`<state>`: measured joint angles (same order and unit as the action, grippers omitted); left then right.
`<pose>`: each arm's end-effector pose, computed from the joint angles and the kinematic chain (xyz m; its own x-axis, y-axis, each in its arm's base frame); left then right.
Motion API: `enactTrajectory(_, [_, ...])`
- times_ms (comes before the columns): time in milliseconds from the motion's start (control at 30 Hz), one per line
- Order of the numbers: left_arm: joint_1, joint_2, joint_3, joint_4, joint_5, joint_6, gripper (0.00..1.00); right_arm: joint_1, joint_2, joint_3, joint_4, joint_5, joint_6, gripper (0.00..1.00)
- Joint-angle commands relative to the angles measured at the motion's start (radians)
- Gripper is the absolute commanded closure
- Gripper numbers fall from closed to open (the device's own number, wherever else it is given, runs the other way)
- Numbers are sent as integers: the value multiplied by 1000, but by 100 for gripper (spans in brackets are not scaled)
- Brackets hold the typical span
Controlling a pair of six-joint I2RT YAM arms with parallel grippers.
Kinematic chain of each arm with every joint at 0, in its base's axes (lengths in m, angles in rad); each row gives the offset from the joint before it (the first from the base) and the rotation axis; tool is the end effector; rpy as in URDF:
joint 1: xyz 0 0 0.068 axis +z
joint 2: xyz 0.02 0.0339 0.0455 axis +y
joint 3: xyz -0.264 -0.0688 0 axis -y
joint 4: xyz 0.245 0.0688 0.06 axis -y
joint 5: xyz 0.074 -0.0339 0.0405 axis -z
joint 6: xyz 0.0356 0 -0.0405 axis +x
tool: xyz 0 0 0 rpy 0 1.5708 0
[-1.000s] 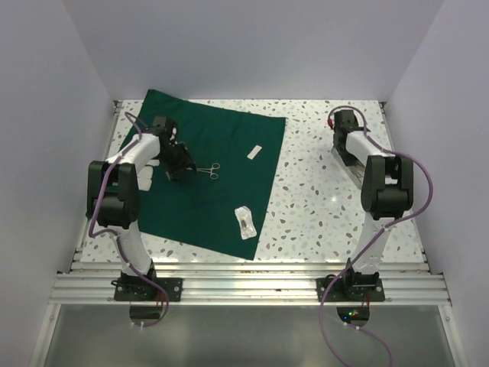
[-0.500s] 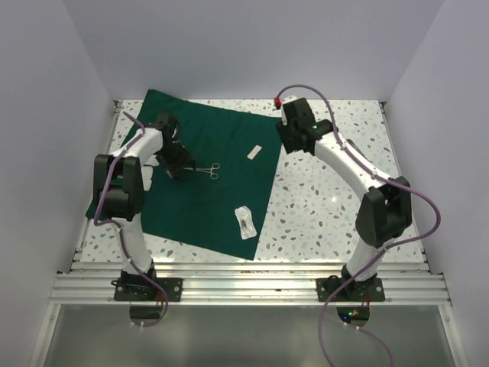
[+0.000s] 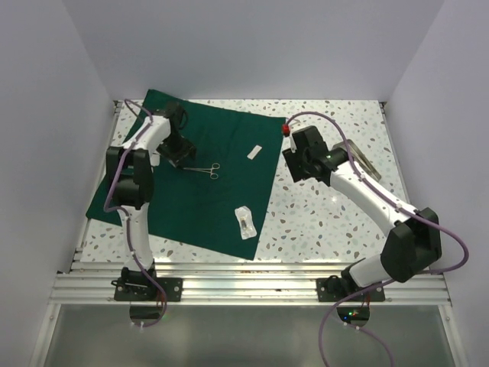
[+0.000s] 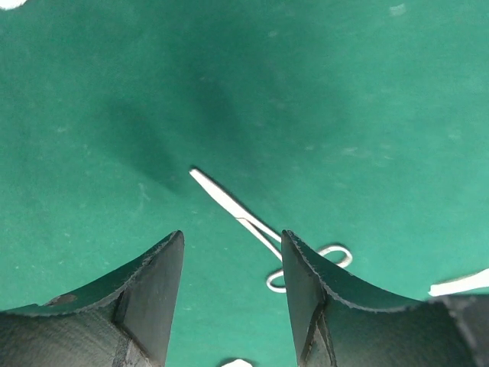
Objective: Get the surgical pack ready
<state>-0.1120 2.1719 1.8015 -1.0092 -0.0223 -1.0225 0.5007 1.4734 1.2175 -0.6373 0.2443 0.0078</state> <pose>0.4376 -0.0484 0.1909 -0.6003 -0.7911 -0.1177 -0.7766 0.6117 -0.1508 0.2801 0.1435 0.2877 -0.6860 -0.3668 -0.6284 -0.3274 0.9269 -0.1835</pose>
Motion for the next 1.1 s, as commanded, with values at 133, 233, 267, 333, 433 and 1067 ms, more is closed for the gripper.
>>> enactTrajectory(133, [-54, 54, 50, -92, -83, -102, 43, -1, -64, -29, 48, -10, -46, 49])
enactTrajectory(233, [-66, 80, 71, -115, -108, -120, 43, 1, -77, -41, 53, -16, -58, 49])
enactTrajectory(267, [-66, 86, 71, -115, -111, -122, 43, -1, -78, -44, 53, -16, -61, 49])
enactTrajectory(333, [-66, 91, 71, -118, -125, -129, 44, 1, -90, -59, 59, -16, -69, 49])
enactTrajectory(433, [-66, 94, 73, -117, -142, -134, 45, -1, -102, -81, 68, -16, -71, 49])
enactTrajectory(1067, [-61, 152, 90, -92, -130, -74, 68, -2, -124, -102, 87, -26, -85, 49])
